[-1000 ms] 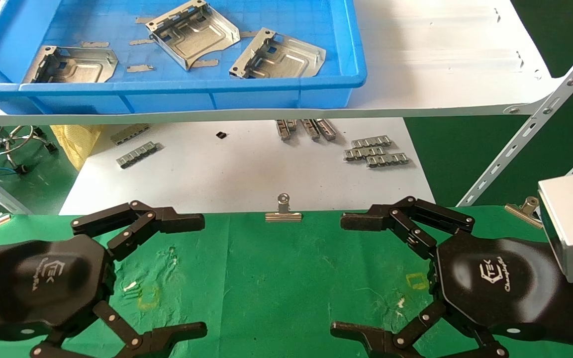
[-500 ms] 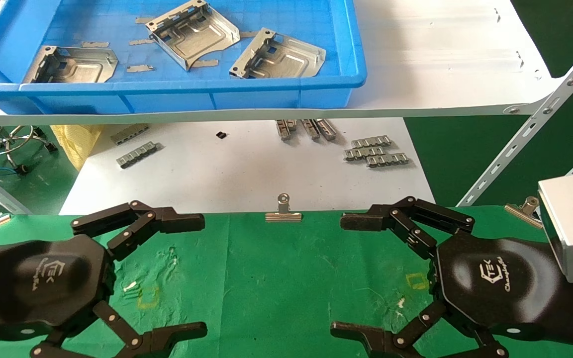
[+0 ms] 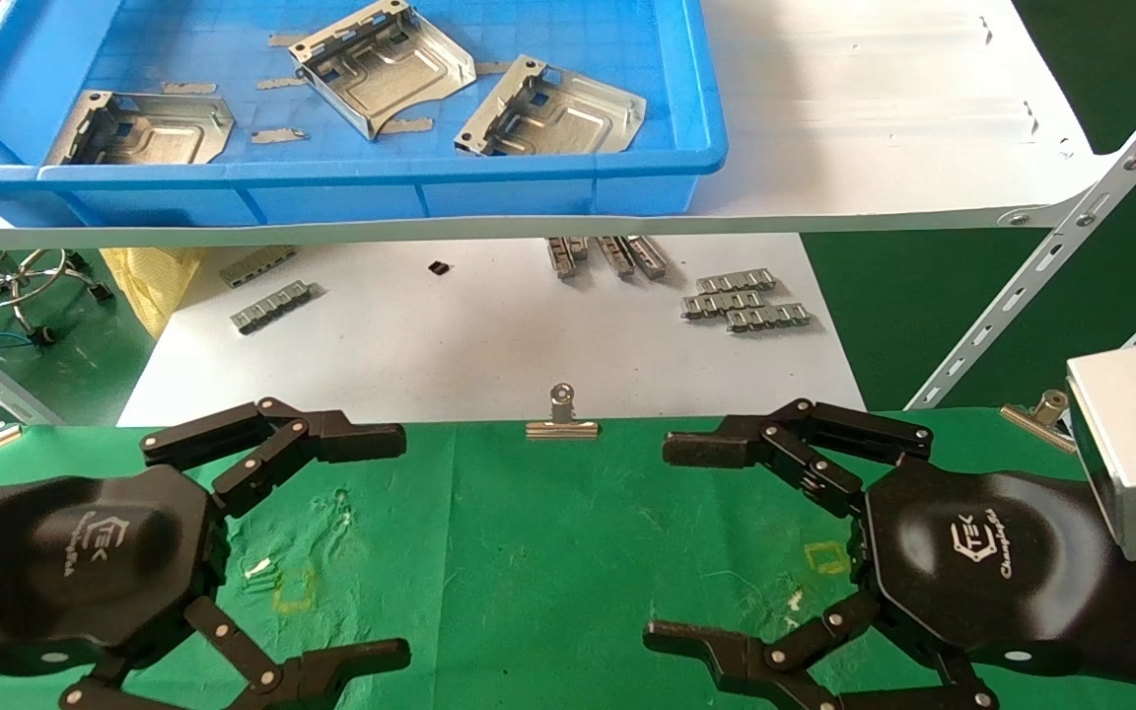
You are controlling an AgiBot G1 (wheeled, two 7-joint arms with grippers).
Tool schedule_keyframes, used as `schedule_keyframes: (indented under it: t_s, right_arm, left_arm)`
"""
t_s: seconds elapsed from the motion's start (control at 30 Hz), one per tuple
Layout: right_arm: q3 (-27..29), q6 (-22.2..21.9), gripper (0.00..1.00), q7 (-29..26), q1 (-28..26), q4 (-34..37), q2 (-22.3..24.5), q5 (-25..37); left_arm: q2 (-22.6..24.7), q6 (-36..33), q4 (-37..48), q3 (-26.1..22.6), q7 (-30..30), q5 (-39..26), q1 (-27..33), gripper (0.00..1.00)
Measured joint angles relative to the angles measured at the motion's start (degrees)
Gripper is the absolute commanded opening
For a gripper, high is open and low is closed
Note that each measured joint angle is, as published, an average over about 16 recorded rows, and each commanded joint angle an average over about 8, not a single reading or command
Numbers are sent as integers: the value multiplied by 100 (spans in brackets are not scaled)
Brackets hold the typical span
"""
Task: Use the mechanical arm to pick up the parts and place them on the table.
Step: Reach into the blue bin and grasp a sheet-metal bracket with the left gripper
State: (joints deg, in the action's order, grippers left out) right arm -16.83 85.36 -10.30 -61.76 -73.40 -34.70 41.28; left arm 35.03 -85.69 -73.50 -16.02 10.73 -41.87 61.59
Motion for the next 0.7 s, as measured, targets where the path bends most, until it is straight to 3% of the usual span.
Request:
schedule_keyframes:
  t_s: [0.7]
  right_arm:
    - [0,0,0,0,0,0,0,0]
  left_arm:
    - [0,0,0,0,0,0,0,100]
